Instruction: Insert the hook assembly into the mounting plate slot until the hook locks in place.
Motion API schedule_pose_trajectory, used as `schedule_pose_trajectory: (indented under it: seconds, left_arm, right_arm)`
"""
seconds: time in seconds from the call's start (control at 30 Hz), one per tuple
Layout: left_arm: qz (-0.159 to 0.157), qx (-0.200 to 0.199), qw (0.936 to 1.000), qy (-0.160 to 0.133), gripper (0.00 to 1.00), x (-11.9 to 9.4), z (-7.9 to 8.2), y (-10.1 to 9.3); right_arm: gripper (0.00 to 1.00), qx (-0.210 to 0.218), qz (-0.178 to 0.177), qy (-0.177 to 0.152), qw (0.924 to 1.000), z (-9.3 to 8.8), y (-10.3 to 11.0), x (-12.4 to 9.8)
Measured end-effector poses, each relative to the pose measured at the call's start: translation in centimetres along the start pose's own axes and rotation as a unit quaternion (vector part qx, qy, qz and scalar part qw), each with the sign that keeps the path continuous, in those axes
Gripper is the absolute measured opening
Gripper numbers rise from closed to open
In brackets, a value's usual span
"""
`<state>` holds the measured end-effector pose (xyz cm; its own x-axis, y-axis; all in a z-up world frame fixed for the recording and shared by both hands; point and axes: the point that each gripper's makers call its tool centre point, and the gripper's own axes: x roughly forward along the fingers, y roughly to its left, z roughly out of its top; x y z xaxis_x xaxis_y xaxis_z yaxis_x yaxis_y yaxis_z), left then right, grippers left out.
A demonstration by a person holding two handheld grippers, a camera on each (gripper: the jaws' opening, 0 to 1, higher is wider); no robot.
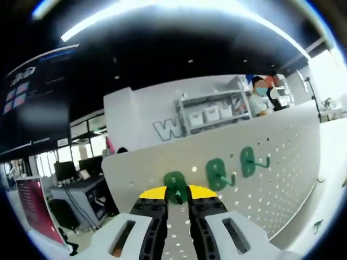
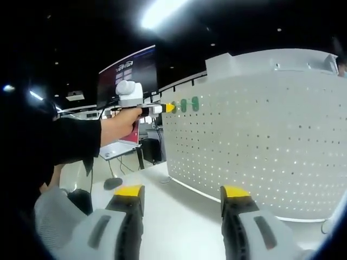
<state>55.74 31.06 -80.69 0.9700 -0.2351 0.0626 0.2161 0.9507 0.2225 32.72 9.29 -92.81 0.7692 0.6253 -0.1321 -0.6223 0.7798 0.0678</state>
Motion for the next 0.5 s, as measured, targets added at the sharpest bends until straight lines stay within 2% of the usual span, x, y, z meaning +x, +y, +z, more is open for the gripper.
schedule_pose_trajectory:
  seconds: [0.23,0.5]
  left_arm:
    - [-0.003,-0.003,1.0000,-0.004,0.18,-1.7,0.2,-0.3]
    - [-0.018,-0.009,0.9997,-0.015,0.22,-4.9,0.6,-2.1]
  right_arm:
    - [0.55,-0.005,0.000,0.000,1.0000,0.1,0.1,0.0]
    - [0.55,-0.009,-0.001,-0.002,1.0000,0.2,0.2,-0.1]
